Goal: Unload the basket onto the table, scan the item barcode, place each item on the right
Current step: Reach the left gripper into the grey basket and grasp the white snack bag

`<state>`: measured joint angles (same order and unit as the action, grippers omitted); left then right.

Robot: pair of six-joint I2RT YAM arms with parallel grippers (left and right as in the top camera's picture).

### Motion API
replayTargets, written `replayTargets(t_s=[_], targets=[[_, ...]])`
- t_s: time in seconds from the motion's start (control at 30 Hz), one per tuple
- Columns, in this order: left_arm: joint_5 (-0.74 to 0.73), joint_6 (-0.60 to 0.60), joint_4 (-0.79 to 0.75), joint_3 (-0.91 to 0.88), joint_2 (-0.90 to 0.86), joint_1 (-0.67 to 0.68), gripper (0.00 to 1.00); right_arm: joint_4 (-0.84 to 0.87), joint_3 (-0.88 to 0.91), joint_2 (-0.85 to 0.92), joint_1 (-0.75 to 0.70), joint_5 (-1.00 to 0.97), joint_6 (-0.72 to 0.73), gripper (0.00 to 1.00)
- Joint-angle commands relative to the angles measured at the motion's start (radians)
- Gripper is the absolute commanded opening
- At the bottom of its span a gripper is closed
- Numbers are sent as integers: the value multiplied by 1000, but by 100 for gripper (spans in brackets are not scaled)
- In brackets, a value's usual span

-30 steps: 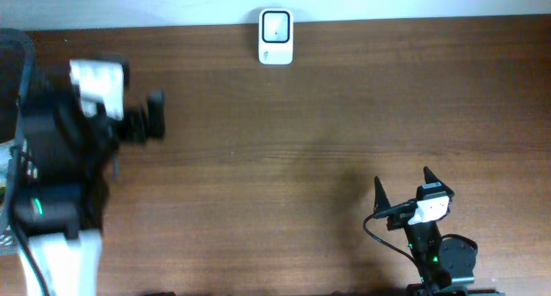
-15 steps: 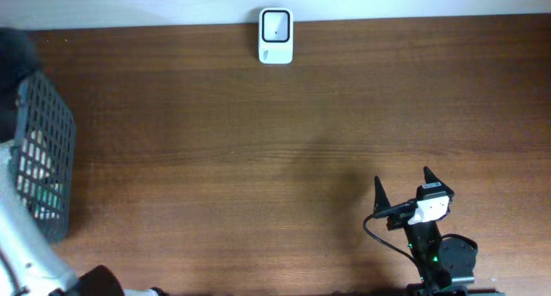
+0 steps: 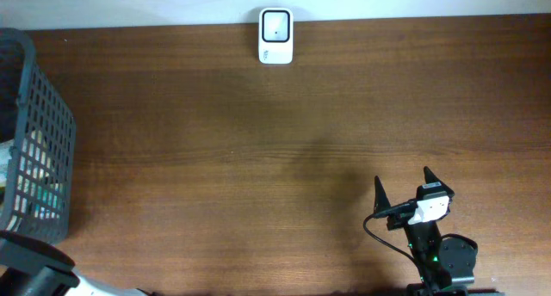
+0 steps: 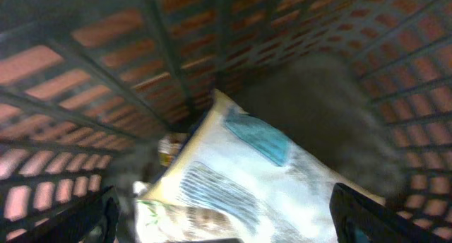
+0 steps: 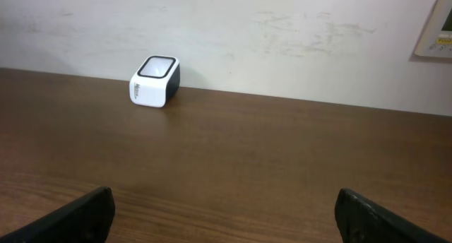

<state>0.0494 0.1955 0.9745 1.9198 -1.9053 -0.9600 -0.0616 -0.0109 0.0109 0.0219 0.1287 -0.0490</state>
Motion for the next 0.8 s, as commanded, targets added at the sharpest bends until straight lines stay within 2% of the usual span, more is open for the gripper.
replayTargets(t_s=[0.0,0.2,0.4,0.47,0.5,0.57,0.6,0.63,0.73,0.77], targets=[[-19,-188,-40,-4,-35,-33,94,-5,5,-7,-2,-2,8,98],[-50,-280,-84,-4,-141,-33,89,-6,5,-7,-2,-2,8,99],[-54,-280,-127,-4,-248,-20,86,-5,5,-7,-2,-2,8,98],[-56,-280,-127,-4,-288,-5,84,-6,5,-7,-2,-2,8,98],[-72,-280,-129,-4,-296,5,77,-5,5,-7,-2,-2,8,98],[-85,-279,-137,-4,-299,25,73,-6,5,-7,-2,-2,8,99],[-84,-279,-140,-4,-299,32,67,-6,5,-7,-2,-2,8,98],[-84,-279,-143,-5,-299,37,52,-6,5,-7,-2,-2,8,98],[-88,-247,-144,-4,-301,42,0,-6,5,-7,-2,-2,8,98],[-89,-229,-148,-1,-298,41,0,-6,5,-7,-2,-2,8,98]])
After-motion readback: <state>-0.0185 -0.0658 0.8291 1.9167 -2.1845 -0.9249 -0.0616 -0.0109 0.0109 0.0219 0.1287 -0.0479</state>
